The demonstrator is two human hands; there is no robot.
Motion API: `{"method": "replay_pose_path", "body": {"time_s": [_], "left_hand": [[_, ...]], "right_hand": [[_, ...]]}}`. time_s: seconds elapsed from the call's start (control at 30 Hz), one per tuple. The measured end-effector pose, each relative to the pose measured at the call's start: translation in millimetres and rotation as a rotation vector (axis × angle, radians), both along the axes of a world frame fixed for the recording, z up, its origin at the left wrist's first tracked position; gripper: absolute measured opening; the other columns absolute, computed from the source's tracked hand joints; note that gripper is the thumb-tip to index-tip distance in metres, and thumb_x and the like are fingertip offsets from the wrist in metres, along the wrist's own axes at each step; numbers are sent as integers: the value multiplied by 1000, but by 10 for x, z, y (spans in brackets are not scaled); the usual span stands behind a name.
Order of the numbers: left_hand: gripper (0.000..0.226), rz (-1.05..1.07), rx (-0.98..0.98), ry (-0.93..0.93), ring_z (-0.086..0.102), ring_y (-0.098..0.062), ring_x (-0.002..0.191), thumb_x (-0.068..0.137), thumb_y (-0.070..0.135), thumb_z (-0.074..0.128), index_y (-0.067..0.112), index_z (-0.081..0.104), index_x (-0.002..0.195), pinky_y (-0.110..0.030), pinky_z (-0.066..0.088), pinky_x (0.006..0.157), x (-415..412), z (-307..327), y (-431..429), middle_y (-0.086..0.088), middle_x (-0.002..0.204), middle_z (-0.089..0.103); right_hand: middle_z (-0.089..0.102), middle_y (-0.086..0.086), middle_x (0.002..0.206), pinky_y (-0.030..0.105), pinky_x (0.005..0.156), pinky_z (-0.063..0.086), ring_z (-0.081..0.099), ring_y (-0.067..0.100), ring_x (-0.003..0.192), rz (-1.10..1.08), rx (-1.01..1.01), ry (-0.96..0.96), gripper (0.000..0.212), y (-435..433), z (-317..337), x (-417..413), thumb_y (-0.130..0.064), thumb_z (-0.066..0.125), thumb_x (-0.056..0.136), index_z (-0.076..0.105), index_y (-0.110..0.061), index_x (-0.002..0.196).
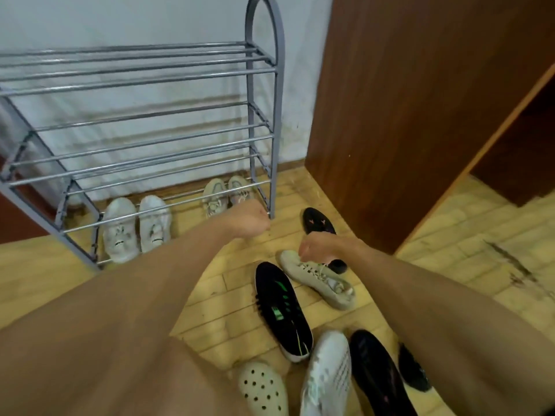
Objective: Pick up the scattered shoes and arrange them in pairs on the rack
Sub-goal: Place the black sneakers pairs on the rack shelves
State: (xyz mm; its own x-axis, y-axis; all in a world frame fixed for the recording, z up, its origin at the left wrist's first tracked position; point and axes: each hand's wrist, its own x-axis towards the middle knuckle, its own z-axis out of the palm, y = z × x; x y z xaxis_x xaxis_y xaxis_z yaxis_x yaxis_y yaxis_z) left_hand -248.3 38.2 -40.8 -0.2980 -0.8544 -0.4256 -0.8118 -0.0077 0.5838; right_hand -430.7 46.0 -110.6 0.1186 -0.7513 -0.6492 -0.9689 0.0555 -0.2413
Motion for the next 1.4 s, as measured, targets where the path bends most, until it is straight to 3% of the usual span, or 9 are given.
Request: {"method": "replay_pose_path", "body": {"time_s": [0.2, 0.33, 0.53, 0.73, 0.9, 0.97, 1.07, 1.2, 1.4], "left_hand": [[7, -59, 79, -54, 30, -7, 61, 90, 12, 50, 17, 45, 90, -22, 22, 54, -120, -524, 121, 7, 70, 31], [10, 120, 140, 40, 56, -20, 97, 90, 13, 52, 16, 60, 93, -29, 46, 82, -61, -904, 130, -2, 98, 58], [19, 273, 224, 52, 58, -20, 106, 89, 17, 52, 18, 64, 104, -32, 45, 97, 173, -1477, 245, 0, 107, 61], [12, 279, 286, 70, 58, -21, 114, 86, 20, 54, 27, 62, 91, -35, 44, 103, 407, -1594, 53, 1, 112, 62], [26, 313, 309, 70, 56, -21, 117, 88, 21, 53, 19, 62, 112, -34, 44, 102, 445, -1599, 110, -2, 122, 59], [26, 304, 300, 87, 57, -22, 116, 89, 22, 52, 18, 62, 112, -34, 45, 100, 442, -1538, 142, -1, 119, 58], [16, 314, 256, 122, 60, -21, 107, 87, 21, 53, 19, 64, 98, -31, 48, 93, 452, -1325, 149, 0, 106, 59], [6, 351, 150, 153, 51, -19, 81, 79, 25, 53, 20, 54, 83, -29, 41, 80, 584, -886, 98, -2, 91, 54], [14, 465, -75, 113, 46, -20, 71, 85, 11, 49, 10, 54, 72, -31, 36, 69, 1038, 28, 92, -5, 74, 49]], "right_hand": [[48, 15, 142, 39, 105, 41, 47, 33, 129, -17, 41, 5, 44, 303, -688, -48, -23, 46, 97, 49, -3, 136], [46, 15, 145, 38, 105, 42, 46, 33, 131, -132, 93, -13, 51, 447, -1232, -34, -23, 48, 94, 42, -4, 141], [23, 22, 155, 39, 98, 42, 38, 38, 135, -392, 217, -118, 76, 563, -1800, 35, -24, 50, 92, 9, 4, 150], [43, 22, 139, 42, 100, 46, 49, 37, 126, -532, 202, -7, 76, 720, -2056, 146, -26, 60, 87, 19, 4, 143], [55, 21, 130, 34, 99, 47, 54, 34, 122, -404, 310, -26, 41, 569, -1889, 188, -16, 59, 91, 51, 5, 125], [62, 19, 110, 32, 93, 49, 58, 35, 116, -343, 302, 0, 17, 524, -1756, 204, -13, 56, 92, 60, 2, 99], [53, 11, 73, 32, 64, 47, 57, 23, 67, -239, 182, 74, 37, 424, -1477, 222, -9, 49, 92, 35, -11, 58], [36, 3, 60, 27, 45, 33, 31, 15, 49, -195, -46, 121, 39, 267, -915, 271, -9, 50, 89, 28, -14, 57], [49, 7, 70, 30, 61, 42, 53, 27, 71, -80, -332, 68, 13, -18, 95, 618, -11, 53, 86, 59, -2, 93]]}}
